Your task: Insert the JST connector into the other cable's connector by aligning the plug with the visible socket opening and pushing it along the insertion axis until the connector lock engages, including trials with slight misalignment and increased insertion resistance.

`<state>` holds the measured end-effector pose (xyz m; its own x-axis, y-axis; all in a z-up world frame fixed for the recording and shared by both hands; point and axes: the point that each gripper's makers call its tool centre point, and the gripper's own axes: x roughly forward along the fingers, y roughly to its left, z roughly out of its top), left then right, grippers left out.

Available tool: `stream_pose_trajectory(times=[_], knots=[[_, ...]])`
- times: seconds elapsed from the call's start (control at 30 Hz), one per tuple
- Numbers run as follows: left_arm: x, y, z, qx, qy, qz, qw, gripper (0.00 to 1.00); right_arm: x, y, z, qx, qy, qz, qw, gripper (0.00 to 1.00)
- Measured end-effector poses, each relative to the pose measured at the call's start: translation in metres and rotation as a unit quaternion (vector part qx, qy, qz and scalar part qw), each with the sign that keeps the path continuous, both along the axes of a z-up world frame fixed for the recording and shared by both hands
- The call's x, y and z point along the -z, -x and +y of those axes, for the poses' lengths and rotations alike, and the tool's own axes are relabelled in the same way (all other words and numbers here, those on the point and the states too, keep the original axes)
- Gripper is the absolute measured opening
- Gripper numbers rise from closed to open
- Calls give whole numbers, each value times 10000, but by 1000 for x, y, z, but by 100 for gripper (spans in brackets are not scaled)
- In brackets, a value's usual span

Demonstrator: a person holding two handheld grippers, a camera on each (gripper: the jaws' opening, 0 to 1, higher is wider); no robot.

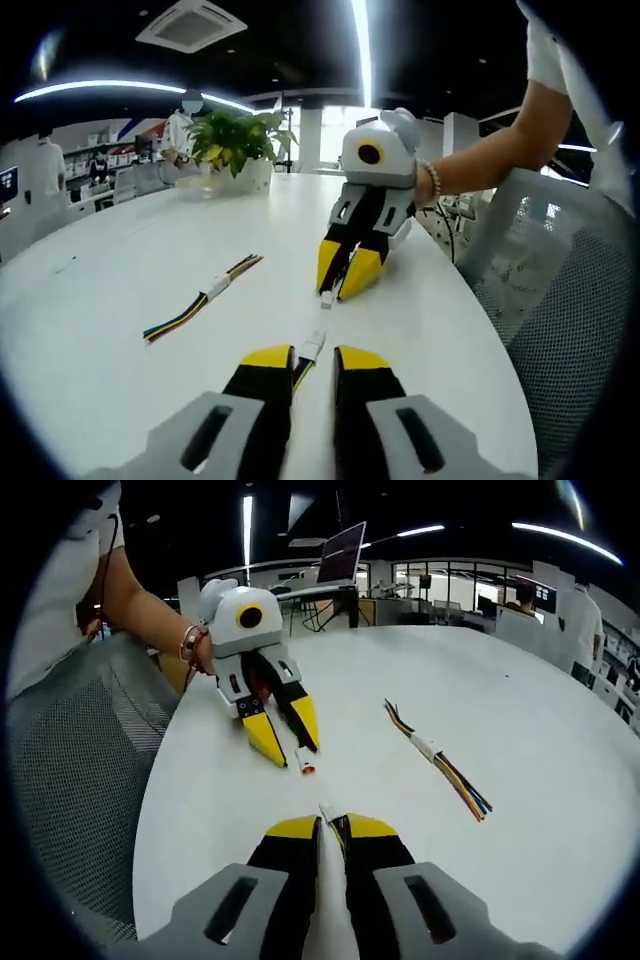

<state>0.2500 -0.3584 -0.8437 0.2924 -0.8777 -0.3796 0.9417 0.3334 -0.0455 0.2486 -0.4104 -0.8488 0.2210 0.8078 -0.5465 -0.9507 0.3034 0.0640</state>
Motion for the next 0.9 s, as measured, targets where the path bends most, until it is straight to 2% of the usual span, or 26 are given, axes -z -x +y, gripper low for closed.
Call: stream_pose_trajectory(times=[0.3, 0.43, 0.67, 0.9], knots=[[0, -5, 0, -94, -55, -115, 9999, 7, 0, -2, 4, 128, -103, -195, 9997, 5], [1, -7, 1, -175, -58, -138, 9997, 2, 0, -4, 3, 232, -160, -190, 9994, 4], [1, -7, 1, -201, -32, -155, 9997, 1, 0, -5, 4, 311, -181, -202, 9991, 3], [1, 0, 0, 44, -66, -214, 9997, 1, 0, 0, 6, 139, -93, -228, 9996, 2]])
